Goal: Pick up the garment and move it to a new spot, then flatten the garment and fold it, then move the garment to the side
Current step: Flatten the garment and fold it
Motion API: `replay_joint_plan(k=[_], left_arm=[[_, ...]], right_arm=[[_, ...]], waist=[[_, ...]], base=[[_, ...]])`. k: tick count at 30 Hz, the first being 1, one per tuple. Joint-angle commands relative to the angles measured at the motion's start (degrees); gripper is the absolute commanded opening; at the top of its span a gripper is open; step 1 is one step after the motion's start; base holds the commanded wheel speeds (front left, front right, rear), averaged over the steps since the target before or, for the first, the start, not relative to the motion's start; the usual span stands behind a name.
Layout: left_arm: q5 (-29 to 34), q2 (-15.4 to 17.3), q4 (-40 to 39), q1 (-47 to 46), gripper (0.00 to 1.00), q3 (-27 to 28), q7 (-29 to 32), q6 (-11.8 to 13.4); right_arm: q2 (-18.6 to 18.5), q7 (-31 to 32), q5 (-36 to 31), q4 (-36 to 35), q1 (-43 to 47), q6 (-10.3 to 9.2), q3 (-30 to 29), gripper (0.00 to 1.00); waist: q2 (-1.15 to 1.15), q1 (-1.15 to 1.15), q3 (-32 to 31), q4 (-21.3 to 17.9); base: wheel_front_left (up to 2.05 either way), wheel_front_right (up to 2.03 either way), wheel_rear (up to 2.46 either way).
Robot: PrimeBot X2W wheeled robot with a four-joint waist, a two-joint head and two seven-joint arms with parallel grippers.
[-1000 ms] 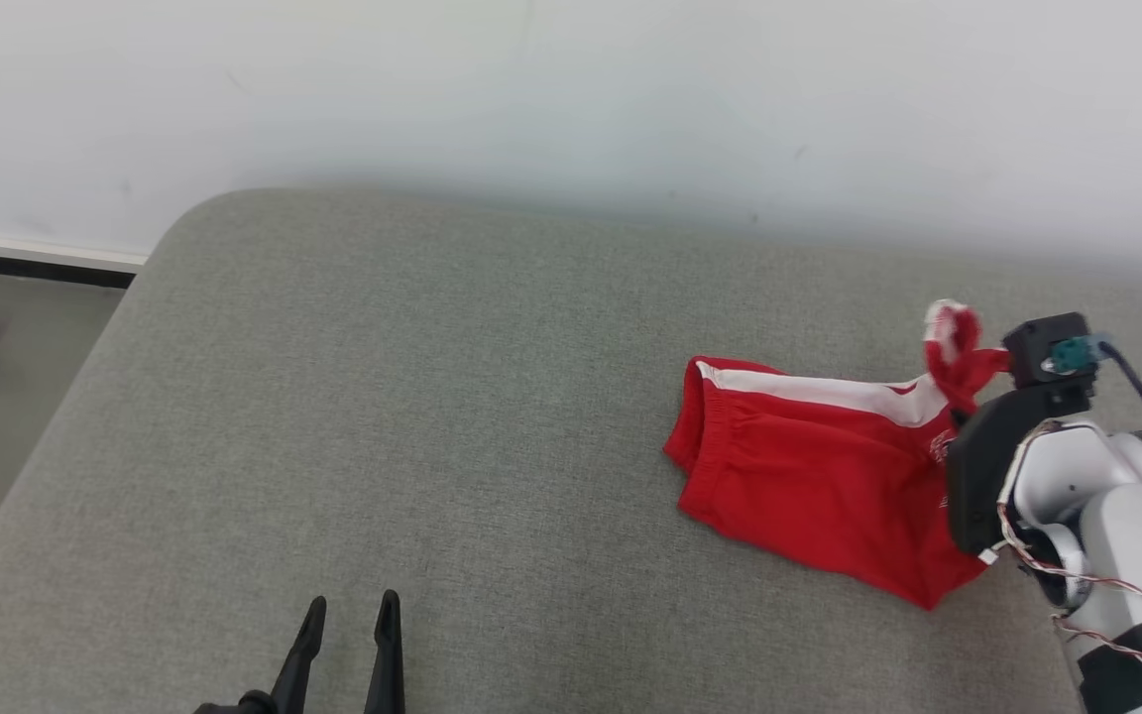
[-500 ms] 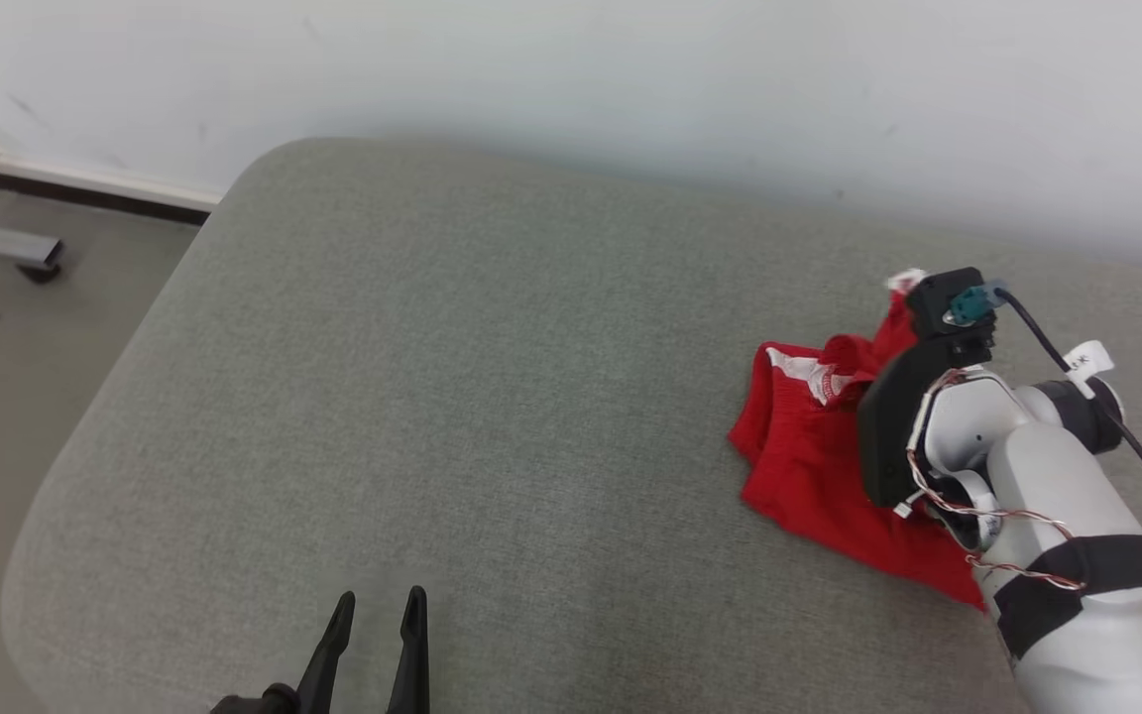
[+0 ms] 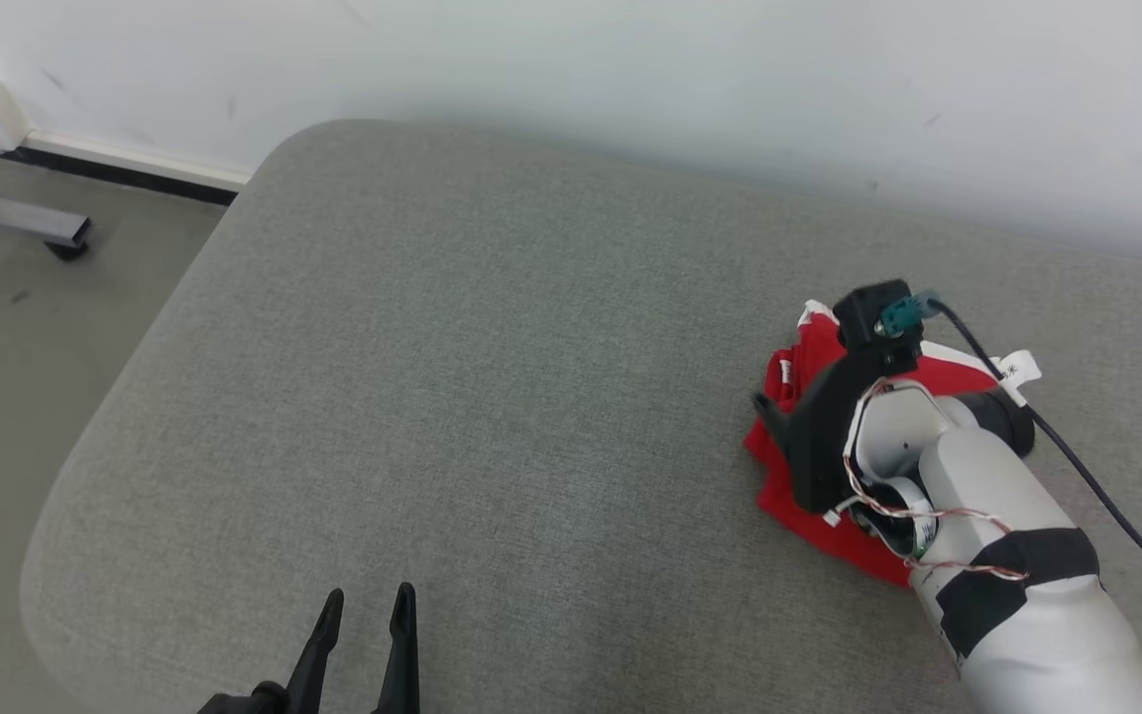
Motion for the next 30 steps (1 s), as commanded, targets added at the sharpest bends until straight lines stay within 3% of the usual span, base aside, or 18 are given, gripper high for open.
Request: replay_joint_plan(k=[1,6,13,16,22,24,26,30], left_arm=[[0.56,-0.03,0.09,0.73,1.0,0.2,-0.16,0.0],[1.22,-0.03,0.04,1.31,1.0,0.8,-0.16,-0.22],[1.45,-0.03,-0.37,1.74,1.0,0.42,-0.16,-0.45],[1.17,-0.03,-0.49,1.54,1.0,0.08,-0.16,-0.49],[0.73,-0.03,-0.32,0.95,1.0,-0.18,-0.16,-0.48],[0.72,-0.03,-0.18,0.58,1.0,-0.21,-0.16,-0.5],[0.67,-0.02,-0.11,0.18,1.0,0.01,-0.16,-0.52],[0.65,-0.03,-0.02,-0.16,1.0,0.51,-0.16,-0.52]], right_arm=[[0.24,-1.23,2.29,-1.09,-0.77,-0.16,0.01,1.0],[-3.08,-5.22,6.25,-4.49,-0.39,-0.16,-2.06,1.0],[-8.95,-11.54,0.87,-4.04,4.58,-0.16,-8.34,1.0],[-9.29,-14.07,-1.67,-2.75,7.31,-0.16,-10.12,1.0],[-6.17,-19.35,-5.17,-0.83,10.26,-0.16,-9.74,1.0],[-4.7,-20.94,-6.18,-0.4,10.49,-0.16,-7.93,0.55],[-3.07,-21.93,-6.91,0.16,10.46,-0.16,-5.24,0.0],[0.18,-22.8,-6.54,1.47,10.06,-0.16,1.21,0.0]], waist=[[-0.01,-0.01,-0.82,-0.89],[-0.01,-0.01,-2.14,-2.14],[-0.01,-0.01,-2.43,-2.64],[-0.01,-0.01,-1.91,-2.62],[-0.01,-0.01,-0.95,-2.75],[-0.01,-0.01,-0.7,-2.7],[-0.01,-0.01,-0.5,-2.71],[-0.01,-0.01,-0.4,-2.92]], base=[[0.0,0.0,0.0],[0.0,0.0,0.0],[0.0,0.0,0.0],[0.0,0.0,0.0],[0.0,0.0,0.0],[0.0,0.0,0.0],[0.0,0.0,0.0],[0.0,0.0,0.0]])
